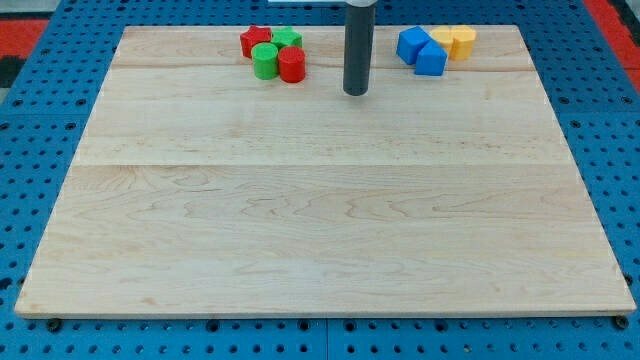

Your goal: Move the yellow heart below the blue cube

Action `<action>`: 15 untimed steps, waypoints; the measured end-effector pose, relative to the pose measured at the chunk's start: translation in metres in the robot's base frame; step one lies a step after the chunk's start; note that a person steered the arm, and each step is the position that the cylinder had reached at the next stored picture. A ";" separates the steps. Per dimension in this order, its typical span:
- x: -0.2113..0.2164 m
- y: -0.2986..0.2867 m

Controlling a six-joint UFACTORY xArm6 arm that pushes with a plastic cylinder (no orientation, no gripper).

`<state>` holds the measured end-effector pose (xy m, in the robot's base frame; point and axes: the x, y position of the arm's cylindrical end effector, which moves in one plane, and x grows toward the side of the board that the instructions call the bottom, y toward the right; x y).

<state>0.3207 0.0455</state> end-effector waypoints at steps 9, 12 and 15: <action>-0.111 0.223; -0.102 0.085; -0.054 0.001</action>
<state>0.2669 0.0467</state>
